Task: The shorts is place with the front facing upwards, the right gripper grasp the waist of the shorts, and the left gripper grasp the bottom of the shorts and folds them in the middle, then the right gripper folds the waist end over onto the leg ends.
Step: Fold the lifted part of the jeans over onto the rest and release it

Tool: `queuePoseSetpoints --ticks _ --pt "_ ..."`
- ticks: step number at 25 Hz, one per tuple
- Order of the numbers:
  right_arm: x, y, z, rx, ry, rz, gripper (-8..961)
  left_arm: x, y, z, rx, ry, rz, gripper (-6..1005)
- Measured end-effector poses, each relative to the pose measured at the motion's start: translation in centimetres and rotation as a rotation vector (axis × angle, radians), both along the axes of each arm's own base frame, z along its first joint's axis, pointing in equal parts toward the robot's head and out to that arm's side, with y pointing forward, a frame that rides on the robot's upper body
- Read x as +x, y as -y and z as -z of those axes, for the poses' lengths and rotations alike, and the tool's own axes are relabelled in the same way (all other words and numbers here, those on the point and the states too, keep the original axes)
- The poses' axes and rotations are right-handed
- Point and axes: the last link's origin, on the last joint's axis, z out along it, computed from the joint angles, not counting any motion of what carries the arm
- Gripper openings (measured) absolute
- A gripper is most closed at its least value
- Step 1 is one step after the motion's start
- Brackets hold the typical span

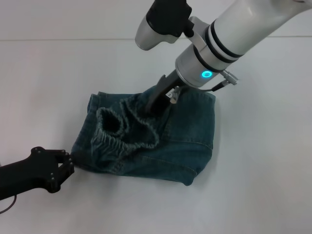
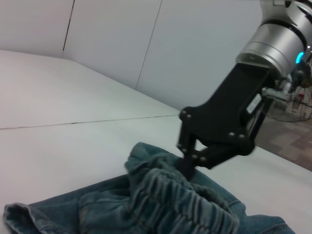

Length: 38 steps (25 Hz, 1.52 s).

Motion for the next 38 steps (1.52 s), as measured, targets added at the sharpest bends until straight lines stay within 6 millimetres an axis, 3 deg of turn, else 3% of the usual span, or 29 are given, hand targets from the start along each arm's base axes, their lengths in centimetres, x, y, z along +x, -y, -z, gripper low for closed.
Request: queuePoseSetpoints --ticks 16,23,28,34,38 --pt "-0.9 -2.9 1.6 0.230 -0.229 -0.049 7 -0.1 0.2 -0.1 0.003 0.004 -0.004 8" --pt "-0.9 -3.7 0.1 0.304 -0.407 -0.002 7 -0.3 0.2 -0.4 0.023 0.009 -0.013 9" --pt "-0.9 -2.4 -1.9 0.162 -0.395 0.006 6 -0.3 0.2 -0.4 0.020 0.007 -0.013 9" --pt "-1.3 1.3 -3.9 -0.116 -0.258 -0.018 6 -0.4 0.3 -0.3 0.018 0.004 -0.016 10" --pt "-1.0 3.0 -3.9 -0.225 -0.157 -0.013 6 -0.4 0.3 -0.2 0.017 0.002 -0.018 10"
